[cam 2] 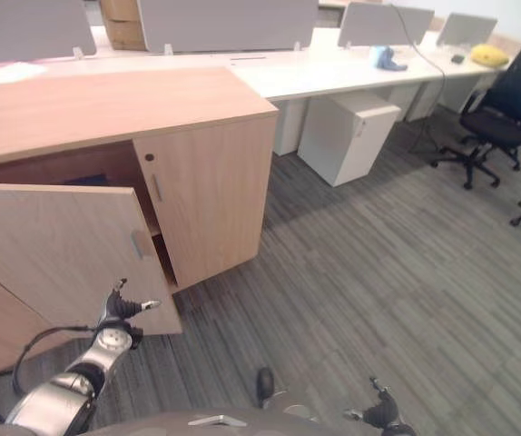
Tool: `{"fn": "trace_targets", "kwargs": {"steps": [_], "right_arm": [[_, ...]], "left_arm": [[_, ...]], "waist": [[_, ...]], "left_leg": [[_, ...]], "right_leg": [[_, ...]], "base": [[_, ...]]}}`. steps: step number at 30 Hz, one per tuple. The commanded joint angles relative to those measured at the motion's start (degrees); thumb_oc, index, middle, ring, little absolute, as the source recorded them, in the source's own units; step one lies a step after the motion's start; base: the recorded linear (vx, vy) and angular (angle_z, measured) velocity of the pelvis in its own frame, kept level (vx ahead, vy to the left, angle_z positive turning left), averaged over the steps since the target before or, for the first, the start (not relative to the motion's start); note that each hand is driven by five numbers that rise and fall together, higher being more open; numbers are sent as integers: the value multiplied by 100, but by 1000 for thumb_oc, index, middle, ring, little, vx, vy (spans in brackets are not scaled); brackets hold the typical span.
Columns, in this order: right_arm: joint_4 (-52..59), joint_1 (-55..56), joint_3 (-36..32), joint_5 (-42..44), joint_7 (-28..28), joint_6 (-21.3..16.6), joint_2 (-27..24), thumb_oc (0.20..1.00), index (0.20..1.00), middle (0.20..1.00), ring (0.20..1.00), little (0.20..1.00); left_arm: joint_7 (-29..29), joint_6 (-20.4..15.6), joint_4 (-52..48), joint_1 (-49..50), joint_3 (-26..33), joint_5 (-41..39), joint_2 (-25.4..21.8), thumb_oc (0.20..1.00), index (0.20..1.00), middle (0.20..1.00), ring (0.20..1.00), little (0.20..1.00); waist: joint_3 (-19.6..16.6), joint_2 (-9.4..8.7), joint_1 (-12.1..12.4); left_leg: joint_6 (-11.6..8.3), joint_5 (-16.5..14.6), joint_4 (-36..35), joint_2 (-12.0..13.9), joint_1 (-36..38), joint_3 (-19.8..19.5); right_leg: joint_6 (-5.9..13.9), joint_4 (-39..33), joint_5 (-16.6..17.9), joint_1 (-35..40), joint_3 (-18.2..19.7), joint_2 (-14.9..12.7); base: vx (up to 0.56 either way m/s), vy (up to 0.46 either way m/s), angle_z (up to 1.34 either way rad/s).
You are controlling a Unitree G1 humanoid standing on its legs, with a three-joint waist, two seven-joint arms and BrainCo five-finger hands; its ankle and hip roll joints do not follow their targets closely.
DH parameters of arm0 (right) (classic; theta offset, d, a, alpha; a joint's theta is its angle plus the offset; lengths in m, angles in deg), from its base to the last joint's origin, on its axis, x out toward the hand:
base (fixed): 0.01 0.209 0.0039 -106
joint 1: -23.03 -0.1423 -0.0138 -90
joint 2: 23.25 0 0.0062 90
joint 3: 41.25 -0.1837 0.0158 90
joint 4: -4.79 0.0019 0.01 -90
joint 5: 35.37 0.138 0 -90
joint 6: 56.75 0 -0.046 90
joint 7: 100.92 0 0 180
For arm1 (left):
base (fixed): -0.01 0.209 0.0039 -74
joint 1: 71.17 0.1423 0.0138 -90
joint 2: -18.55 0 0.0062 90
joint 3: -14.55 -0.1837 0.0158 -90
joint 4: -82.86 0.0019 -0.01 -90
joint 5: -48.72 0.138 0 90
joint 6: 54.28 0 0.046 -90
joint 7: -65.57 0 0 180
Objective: Put the empty folder in the office cabinet
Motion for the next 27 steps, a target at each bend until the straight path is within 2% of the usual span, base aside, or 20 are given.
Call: {"fn": "trace_targets", "kwargs": {"steps": [1, 6, 11, 16, 20, 25, 27], "right_arm": [[159, -324, -103, -122, 54, -91, -293, 1000, 1000, 1000, 1000, 1000], [100, -370, -193, -122, 25, -77, -474, 1000, 1000, 1000, 1000, 1000], [25, -433, -207, -111, 40, -102, -513, 1000, 1000, 1000, 1000, 1000], [-102, -484, -240, -102, 74, -114, -473, 1000, 1000, 1000, 1000, 1000], [-359, -625, -328, -152, 108, -39, -362, 1000, 1000, 1000, 1000, 1000], [-501, -683, -440, -206, 74, 49, -274, 1000, 1000, 1000, 1000, 1000], [-503, -730, -552, -270, 93, 126, -222, 1000, 1000, 1000, 1000, 1000]], "left_arm": [[-50, -163, 92, -569, 356, -392, -1101, 1000, 1000, 1000, 1000, 1000], [52, -70, 222, -921, 444, -543, -1523, 1000, 1000, 1000, 1000, 1000], [124, -39, 318, -850, 505, -551, -1566, 1000, 1000, 1000, 1000, 1000], [284, -15, 411, -475, 551, -478, -1423, 1000, 1000, 1000, 1000, 1000], [551, -96, -140, 510, 419, -335, -908, 1000, 1000, 1000, 1000, 1000], [751, -75, -531, 1223, 359, -371, -522, 1000, 1000, 1000, 1000, 1000], [926, -39, -737, 1751, 282, -440, -173, 1000, 1000, 1000, 1000, 1000]], "waist": [[95, -118, 91], [58, 150, 207], [49, 212, 327], [37, 162, 489], [97, 80, 703], [125, 43, 808], [190, 37, 889]], "left_leg": [[-42, 167, -176, 35, -427, -596], [-174, 333, -176, 218, -541, -735], [-219, 430, -176, 302, -594, -830], [-212, 459, -176, 315, -665, -991], [-106, 438, -176, 189, -753, -1243], [5, 410, -176, 48, -813, -1392], [134, 344, -176, -139, -843, -1573]], "right_leg": [[814, -637, 217, 401, 221, -538], [734, -670, 43, 527, 33, -443], [677, -684, -43, 633, -92, -398], [649, -685, -91, 763, -247, -419], [661, -626, -35, 840, -381, -581], [684, -531, 29, 846, -482, -773], [726, -344, 49, 810, -583, -997]], "base": [[90, -70, -21], [43, -58, 16], [-3, -32, 18], [-31, -2, 17], [-80, 78, 11], [-58, 107, 26], [-111, 179, 21]]}}
